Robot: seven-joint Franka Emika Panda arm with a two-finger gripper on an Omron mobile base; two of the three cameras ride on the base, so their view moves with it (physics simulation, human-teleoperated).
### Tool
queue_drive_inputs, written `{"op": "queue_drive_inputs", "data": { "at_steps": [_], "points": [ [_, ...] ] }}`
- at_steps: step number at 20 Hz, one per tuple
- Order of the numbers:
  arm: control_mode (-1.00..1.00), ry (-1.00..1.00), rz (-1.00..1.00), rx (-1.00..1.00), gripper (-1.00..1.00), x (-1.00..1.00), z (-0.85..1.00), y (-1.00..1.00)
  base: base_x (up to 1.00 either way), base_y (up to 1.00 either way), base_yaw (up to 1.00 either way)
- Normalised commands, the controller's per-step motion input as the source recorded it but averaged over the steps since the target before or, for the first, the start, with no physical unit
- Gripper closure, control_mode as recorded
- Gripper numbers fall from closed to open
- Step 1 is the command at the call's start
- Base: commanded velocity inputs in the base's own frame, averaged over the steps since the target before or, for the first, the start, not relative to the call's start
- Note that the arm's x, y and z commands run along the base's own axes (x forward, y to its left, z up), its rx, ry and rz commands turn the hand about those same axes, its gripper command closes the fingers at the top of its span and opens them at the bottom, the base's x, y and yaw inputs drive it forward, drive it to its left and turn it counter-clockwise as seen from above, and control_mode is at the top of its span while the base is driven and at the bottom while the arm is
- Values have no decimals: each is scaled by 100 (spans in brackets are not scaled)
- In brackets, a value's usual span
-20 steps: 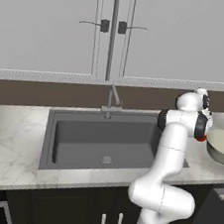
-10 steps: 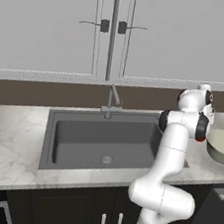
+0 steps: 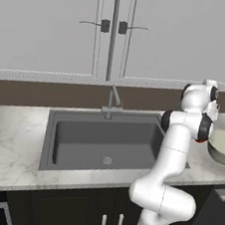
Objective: Remove the tomato and onion from the sink. Then move the bowl and cup from the counter to the sink for washing.
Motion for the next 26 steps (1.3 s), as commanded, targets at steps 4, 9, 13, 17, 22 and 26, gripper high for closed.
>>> {"op": "queue_drive_inputs", "data": {
  "at_steps": [4,9,13,17,22,26],
  "points": [
    [-100,-25,0,0,-100,-15,19,6,0,0,0],
    [-100,-30,0,0,-100,-15,17,7,0,0,0],
    [-100,-36,0,-1,-100,-18,15,12,0,0,0],
    [-100,-27,0,-5,-100,-20,17,13,0,0,0],
    [-100,-1,-4,-3,-100,-7,35,2,0,0,0],
    [-100,8,-9,-2,-100,-11,35,0,0,0,0]
  ]
}}
